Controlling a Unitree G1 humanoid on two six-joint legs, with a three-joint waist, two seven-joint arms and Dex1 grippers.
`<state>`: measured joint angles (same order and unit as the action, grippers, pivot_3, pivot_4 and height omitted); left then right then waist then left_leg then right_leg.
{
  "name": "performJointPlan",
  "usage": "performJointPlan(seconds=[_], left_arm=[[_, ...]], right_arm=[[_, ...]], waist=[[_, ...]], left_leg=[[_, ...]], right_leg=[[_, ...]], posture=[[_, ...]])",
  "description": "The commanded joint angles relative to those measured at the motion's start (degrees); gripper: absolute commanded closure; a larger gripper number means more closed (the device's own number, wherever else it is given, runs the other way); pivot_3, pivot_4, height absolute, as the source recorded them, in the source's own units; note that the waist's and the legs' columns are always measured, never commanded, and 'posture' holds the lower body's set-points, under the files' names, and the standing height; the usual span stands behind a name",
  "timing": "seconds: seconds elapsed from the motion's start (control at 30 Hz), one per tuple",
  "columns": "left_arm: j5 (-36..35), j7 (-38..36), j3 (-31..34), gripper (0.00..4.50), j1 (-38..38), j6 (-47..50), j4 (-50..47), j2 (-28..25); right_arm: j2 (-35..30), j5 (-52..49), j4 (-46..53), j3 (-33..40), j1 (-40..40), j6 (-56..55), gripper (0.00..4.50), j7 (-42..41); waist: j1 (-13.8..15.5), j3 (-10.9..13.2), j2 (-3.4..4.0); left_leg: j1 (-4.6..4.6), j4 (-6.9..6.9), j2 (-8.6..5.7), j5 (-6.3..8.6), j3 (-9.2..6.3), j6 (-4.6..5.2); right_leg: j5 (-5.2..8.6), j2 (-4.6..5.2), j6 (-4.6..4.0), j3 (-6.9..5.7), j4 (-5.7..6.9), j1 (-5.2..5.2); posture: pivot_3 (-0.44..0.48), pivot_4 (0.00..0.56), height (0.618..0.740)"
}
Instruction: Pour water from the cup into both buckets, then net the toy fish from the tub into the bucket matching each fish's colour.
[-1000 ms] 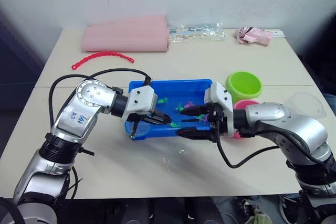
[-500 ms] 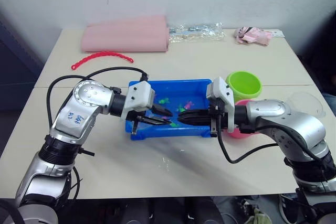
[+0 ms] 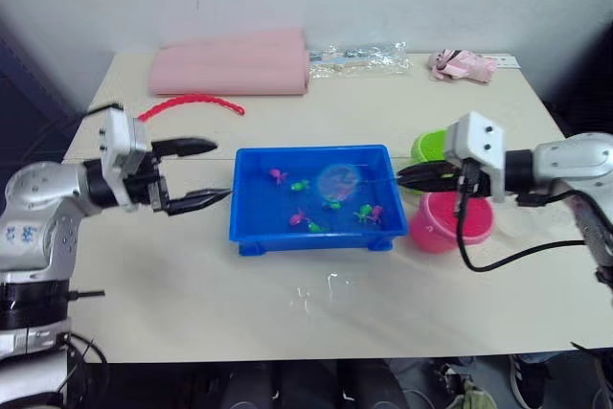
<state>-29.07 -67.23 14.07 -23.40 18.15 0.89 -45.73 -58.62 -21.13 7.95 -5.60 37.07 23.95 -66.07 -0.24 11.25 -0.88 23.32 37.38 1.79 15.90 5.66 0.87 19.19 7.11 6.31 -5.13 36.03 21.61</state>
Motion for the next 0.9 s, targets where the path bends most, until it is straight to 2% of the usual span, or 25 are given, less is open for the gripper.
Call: performJointPlan(seconds=[0.03,0.5,0.6,0.9], left_arm=[[0.1,1.7,0.4,0.04,2.6,-2.3,-2.9,1.5],[-1.3,5.3,-3.6,0.04,3.9,0.6,-7.7,6.1],[-1.2,5.3,-3.9,0.04,3.8,0.8,-7.9,6.3],[-1.3,5.8,-4.3,0.04,4.2,1.5,-8.7,7.0]], right_arm=[[-0.9,4.0,-2.6,-0.4,3.1,-5.7,4.50,-3.2],[1.5,21.1,-11.2,-8.0,10.7,-17.6,4.50,-5.8],[0.8,20.4,-11.5,-8.7,11.8,-18.1,4.50,-10.6],[-0.9,25.7,-10.0,-11.3,16.7,-16.7,4.50,-17.4]], waist=[[0.0,0.0,0.01],[-0.2,0.0,0.02],[-0.1,0.0,0.02],[-0.1,0.0,0.03]], left_leg=[[0.00,0.00,0.01,0.00,0.00,-0.01],[-0.05,0.03,-0.01,-0.03,0.07,-0.05],[-0.04,0.03,-0.01,-0.03,0.08,-0.05],[-0.04,0.04,-0.01,-0.03,0.08,-0.05]], right_leg=[[0.00,0.00,0.00,0.01,0.00,0.01],[0.00,0.06,0.00,0.08,0.04,0.02],[0.00,0.05,0.00,0.08,0.05,0.03],[0.00,0.07,0.00,0.09,0.05,0.03]], posture=[[0.000,0.150,0.740],[0.000,0.150,0.740],[0.000,0.150,0.740],[0.000,0.150,0.740]])
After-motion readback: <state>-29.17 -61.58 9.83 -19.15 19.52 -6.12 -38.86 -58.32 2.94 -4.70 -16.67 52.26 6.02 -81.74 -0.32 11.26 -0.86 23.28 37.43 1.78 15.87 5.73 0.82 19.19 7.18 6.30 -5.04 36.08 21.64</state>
